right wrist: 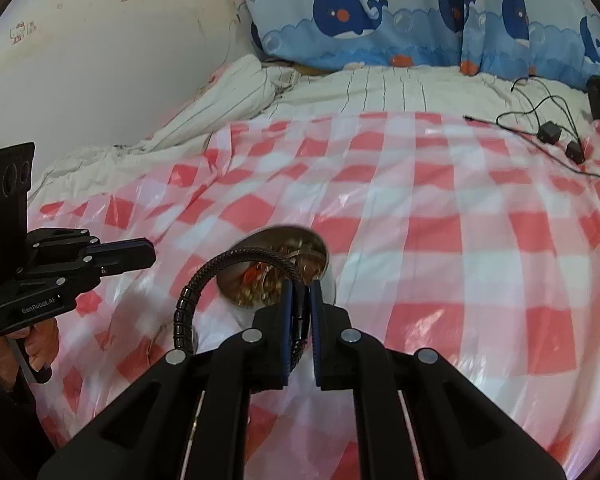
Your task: Organize jewelry
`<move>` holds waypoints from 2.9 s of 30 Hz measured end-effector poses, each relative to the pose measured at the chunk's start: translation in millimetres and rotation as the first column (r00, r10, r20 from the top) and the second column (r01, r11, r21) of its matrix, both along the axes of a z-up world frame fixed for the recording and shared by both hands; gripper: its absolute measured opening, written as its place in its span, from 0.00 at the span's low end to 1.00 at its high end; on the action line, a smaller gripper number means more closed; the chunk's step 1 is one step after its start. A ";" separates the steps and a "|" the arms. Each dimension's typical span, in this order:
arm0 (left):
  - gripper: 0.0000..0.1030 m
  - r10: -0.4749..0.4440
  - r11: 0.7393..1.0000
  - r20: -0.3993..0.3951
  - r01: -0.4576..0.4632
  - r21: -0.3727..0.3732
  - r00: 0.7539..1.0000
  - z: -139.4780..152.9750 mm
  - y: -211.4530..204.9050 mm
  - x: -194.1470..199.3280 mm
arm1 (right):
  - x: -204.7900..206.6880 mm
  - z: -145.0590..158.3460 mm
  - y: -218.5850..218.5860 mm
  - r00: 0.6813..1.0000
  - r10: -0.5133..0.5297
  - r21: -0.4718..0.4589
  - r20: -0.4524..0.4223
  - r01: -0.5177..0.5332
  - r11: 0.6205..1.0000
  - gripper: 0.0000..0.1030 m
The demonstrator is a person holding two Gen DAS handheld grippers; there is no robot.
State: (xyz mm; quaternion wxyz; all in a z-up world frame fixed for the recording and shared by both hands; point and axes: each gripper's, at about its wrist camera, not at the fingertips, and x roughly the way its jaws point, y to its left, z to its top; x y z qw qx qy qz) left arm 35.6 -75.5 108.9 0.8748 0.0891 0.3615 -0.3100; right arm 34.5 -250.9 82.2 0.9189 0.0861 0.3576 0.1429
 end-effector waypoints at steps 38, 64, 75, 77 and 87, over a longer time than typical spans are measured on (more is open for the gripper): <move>0.06 0.028 0.998 -0.082 -0.023 0.055 0.996 -34.3 -48.9 69.8 | 26.5 10.8 0.6 0.998 -0.037 -0.088 0.049 0.041 0.995 0.09; 0.72 0.142 0.984 -0.070 -0.133 0.119 0.987 -61.1 11.7 -28.0 | -45.1 -26.4 15.0 0.999 -0.048 -0.167 -0.022 0.044 0.985 0.52; 0.83 0.181 0.982 -0.064 -0.178 0.055 0.981 -65.0 16.9 -50.6 | -70.4 -50.6 16.3 0.993 -0.117 -0.139 -0.021 0.113 0.984 0.64; 0.83 0.163 0.985 -0.055 -0.159 0.068 0.985 -64.8 10.3 -51.7 | -71.6 -51.4 15.4 0.992 -0.126 -0.143 -0.016 0.123 0.982 0.65; 0.84 0.109 0.980 0.042 -0.115 0.164 0.993 -54.6 -10.1 -66.0 | -70.2 -57.5 16.1 0.987 -0.156 -0.177 -0.026 0.149 0.973 0.74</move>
